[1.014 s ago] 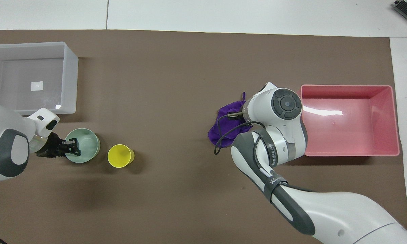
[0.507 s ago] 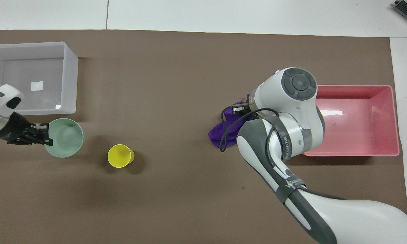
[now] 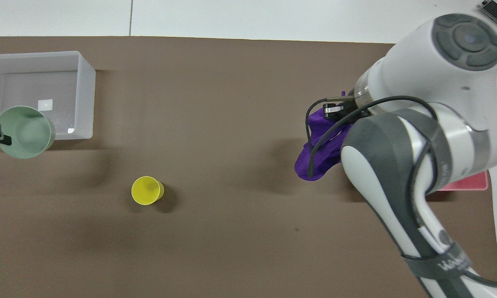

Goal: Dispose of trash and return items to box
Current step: 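Carry the cloth into the pink box while the left gripper lowers the bowl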

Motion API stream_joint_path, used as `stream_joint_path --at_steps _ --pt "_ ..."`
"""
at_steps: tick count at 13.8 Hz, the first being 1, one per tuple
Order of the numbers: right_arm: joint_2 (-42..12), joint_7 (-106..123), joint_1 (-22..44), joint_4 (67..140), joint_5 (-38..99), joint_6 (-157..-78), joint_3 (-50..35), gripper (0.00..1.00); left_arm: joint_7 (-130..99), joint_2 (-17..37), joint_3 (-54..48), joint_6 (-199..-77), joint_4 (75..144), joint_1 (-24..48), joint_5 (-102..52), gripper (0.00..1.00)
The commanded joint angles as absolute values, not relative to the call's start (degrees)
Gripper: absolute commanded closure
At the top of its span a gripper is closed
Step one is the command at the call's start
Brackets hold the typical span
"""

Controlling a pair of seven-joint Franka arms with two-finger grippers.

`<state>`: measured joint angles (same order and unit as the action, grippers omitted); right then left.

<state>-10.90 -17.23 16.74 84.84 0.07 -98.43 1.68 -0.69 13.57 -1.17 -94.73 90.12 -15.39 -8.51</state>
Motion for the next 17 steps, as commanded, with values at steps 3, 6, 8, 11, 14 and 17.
stream_joint_path --at_steps 3,6,8,11,14,17 --pt "-7.82 -8.20 7.32 85.33 -3.87 -97.37 1.23 1.00 0.00 25.83 -1.49 -100.35 81.04 -17.05 -9.23 1.00" --pt "-4.32 1.55 -0.32 96.97 -3.78 -107.35 1.14 1.00 0.00 27.77 -1.49 -100.63 81.39 -16.44 -8.79 1.00" --pt "-3.78 4.99 -4.11 106.74 -3.78 -117.64 1.14 1.00 0.09 28.65 -1.49 -100.72 81.47 -16.17 -8.70 1.00" --pt "-4.13 5.97 -6.06 116.07 -3.69 -126.01 1.14 1.00 0.09 30.76 -1.49 -105.36 81.47 -16.61 -8.79 1.00" --pt "-5.00 6.86 -7.38 121.19 -3.60 -131.03 1.23 1.00 -0.44 31.29 -1.58 -110.47 80.86 -16.87 -8.96 1.00" --pt "-6.94 5.98 -7.56 122.60 -2.99 -134.65 1.14 0.75 -0.53 33.91 -1.49 -111.18 81.04 -16.96 -8.88 1.00"
